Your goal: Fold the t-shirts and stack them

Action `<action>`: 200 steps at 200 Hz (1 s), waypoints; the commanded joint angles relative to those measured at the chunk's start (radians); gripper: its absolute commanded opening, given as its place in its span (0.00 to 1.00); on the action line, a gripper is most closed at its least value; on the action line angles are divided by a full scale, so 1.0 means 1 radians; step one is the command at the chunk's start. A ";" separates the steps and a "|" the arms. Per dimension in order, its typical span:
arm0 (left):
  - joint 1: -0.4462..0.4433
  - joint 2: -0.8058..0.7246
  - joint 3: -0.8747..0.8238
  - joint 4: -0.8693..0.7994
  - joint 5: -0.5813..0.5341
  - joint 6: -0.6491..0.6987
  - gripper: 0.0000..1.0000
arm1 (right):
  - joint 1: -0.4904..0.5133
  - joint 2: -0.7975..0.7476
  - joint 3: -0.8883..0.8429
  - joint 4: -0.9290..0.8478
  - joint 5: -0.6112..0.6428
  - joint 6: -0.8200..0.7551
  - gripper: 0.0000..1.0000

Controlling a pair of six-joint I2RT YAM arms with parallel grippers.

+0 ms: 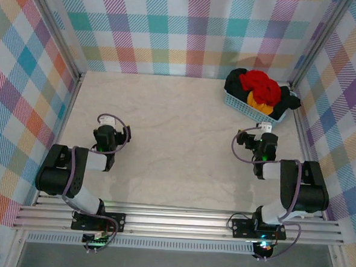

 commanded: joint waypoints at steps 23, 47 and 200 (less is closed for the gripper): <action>-0.005 -0.008 0.010 0.006 0.013 0.011 1.00 | 0.005 0.003 0.013 0.014 -0.008 -0.020 1.00; -0.005 -0.009 0.010 0.006 0.013 0.012 1.00 | 0.007 0.003 0.013 0.014 -0.008 -0.019 1.00; -0.048 -0.527 0.186 -0.436 -0.084 -0.043 1.00 | 0.143 -0.588 0.372 -0.763 0.250 0.101 1.00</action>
